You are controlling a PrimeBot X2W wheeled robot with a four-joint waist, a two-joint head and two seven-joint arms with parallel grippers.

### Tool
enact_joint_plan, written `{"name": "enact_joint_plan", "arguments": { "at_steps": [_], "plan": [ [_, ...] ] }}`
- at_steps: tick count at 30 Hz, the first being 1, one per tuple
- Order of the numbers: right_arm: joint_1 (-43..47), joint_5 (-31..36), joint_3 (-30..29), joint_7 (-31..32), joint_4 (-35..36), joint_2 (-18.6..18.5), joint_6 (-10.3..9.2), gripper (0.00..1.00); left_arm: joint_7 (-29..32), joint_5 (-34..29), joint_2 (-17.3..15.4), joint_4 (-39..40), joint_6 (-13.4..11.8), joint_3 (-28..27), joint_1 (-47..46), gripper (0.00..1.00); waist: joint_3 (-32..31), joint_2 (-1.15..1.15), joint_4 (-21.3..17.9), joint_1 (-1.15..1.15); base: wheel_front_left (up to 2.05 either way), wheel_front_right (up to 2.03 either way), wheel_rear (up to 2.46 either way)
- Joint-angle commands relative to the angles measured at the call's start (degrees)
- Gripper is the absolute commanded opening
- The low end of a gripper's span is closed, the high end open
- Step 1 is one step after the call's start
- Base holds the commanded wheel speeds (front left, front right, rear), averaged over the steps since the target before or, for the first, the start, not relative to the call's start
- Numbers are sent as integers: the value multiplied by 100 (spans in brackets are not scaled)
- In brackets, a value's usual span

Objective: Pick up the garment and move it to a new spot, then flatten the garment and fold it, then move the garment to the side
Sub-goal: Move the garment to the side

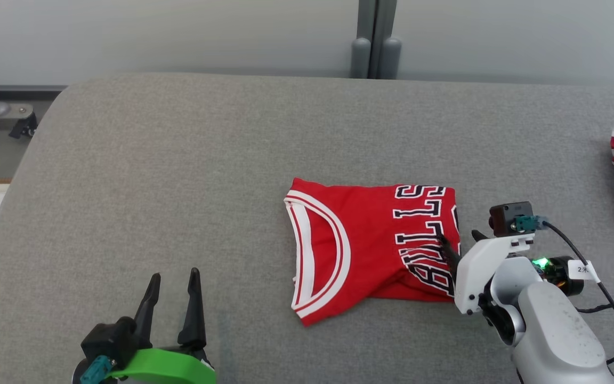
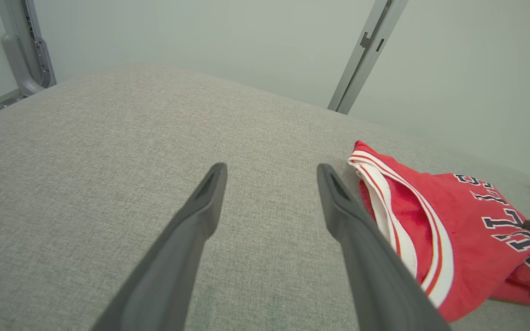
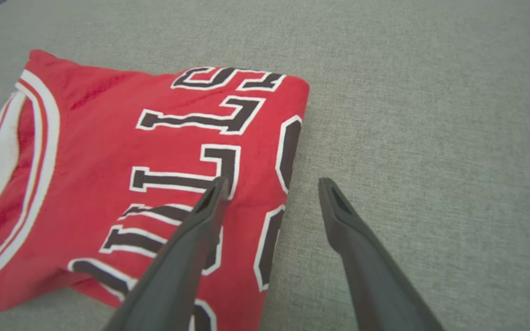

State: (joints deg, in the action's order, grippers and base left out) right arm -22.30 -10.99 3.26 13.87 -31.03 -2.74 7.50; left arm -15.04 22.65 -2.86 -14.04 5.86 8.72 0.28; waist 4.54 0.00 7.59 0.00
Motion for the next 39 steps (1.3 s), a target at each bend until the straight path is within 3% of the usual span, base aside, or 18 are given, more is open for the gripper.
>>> {"name": "enact_joint_plan", "arguments": {
  "at_steps": [1, 9, 10, 11, 12, 13, 14, 21, 32, 39],
  "plan": [
    [-72, -11, -15, 28, -96, -30, -3, 100, -16, 47, -9, 12, -28, -7, -120, 100, 132, 0, 122, 0, 0, 0, 0],
    [-283, -85, 86, 57, -653, -26, -3, 100, -17, 73, -9, 38, -41, -11, -195, 100, 277, 0, 170, 0, 0, 0, 0],
    [-319, -104, 120, 35, -709, -25, -3, 91, -17, 81, -9, 40, -49, -10, -206, 100, 291, 0, 161, 0, 0, 0, 0],
    [-357, -118, 161, 18, -746, -25, -3, 49, -17, 88, -9, 40, -54, -2, -213, 100, 300, 0, 151, 0, 0, 0, 0],
    [-402, -131, 230, -22, -780, -24, -3, 24, -17, 93, -9, 39, -56, 4, -222, 100, 308, 0, 129, 0, 0, 0, 0],
    [-438, -150, 271, -61, -799, -23, -3, 5, -17, 93, -9, 40, -57, 9, -225, 100, 312, 0, 104, 0, 0, 0, 0],
    [-493, -157, 323, -111, -807, -24, -3, 0, -17, 92, -9, 40, -61, 6, -228, 100, 314, 0, 63, 0, 0, 0, 0],
    [-858, 143, 312, -397, -659, -205, -6, 0, -17, -3, -9, 93, -38, 22, -302, 100, 391, 0, -445, 0, 0, 0, 0],
    [-1282, 163, 201, -237, 108, -972, -5, 0, -9, -214, -12, 226, 52, 150, -778, 100, 952, 0, -1939, 0, 0, 0, 0],
    [-1381, 133, -149, -474, 361, -869, -5, 0, -10, -439, -92, 113, 116, 235, -1158, 100, 1341, 0, -2654, 0, 0, 0, 0]
  ]
}}
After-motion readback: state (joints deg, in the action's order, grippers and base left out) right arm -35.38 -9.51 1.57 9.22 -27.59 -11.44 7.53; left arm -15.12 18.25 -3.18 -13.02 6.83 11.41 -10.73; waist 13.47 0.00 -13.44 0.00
